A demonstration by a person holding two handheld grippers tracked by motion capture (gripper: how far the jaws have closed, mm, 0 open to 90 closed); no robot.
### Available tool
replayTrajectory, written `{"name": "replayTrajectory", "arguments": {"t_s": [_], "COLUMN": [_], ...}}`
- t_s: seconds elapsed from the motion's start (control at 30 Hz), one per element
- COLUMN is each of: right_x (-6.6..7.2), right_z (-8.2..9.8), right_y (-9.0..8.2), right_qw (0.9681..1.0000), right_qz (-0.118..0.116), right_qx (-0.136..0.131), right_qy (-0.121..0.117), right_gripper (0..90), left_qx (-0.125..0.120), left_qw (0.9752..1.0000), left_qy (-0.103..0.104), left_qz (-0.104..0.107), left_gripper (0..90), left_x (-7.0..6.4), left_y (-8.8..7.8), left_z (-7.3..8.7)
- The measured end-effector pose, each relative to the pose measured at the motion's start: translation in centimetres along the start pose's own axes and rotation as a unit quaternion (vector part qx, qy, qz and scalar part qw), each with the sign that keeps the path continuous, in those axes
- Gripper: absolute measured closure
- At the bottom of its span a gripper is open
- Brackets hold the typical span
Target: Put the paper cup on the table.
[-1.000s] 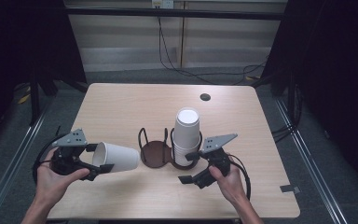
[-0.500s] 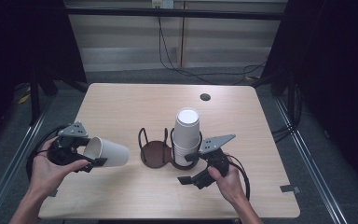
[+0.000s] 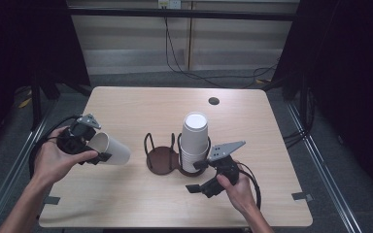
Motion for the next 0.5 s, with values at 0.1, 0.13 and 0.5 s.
{"name": "replayTrajectory", "arguments": {"t_s": [0.1, 0.13, 0.5], "right_x": [0.0, 0.0, 0.3], "right_z": [0.1, 0.2, 1.2], "right_y": [0.1, 0.1, 0.2], "right_qw": [1.0000, 1.0000, 0.9998], "right_qz": [0.003, 0.003, -0.002], "right_qx": [0.005, 0.006, 0.021], "right_qy": [0.001, 0.001, 0.000], "right_gripper": [14.3, 14.3, 14.8], "left_qx": [0.013, 0.016, 0.080], "left_qw": [0.9999, 0.9999, 0.9968], "left_qy": [0.003, 0.001, 0.001], "left_qz": [0.000, 0.001, -0.005], "left_gripper": [15.8, 15.8, 15.5], "left_x": [0.4, 0.5, 1.5], "left_y": [0.4, 0.6, 2.9], "left_z": [-0.4, -0.5, -1.1]}}
Point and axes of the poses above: each handheld gripper's, and its own axes: y roughly forward along the jaws, z roughly out of its underside, x roughly to its left, the point moved 10 cm from there along y, roughly forward along the jaws
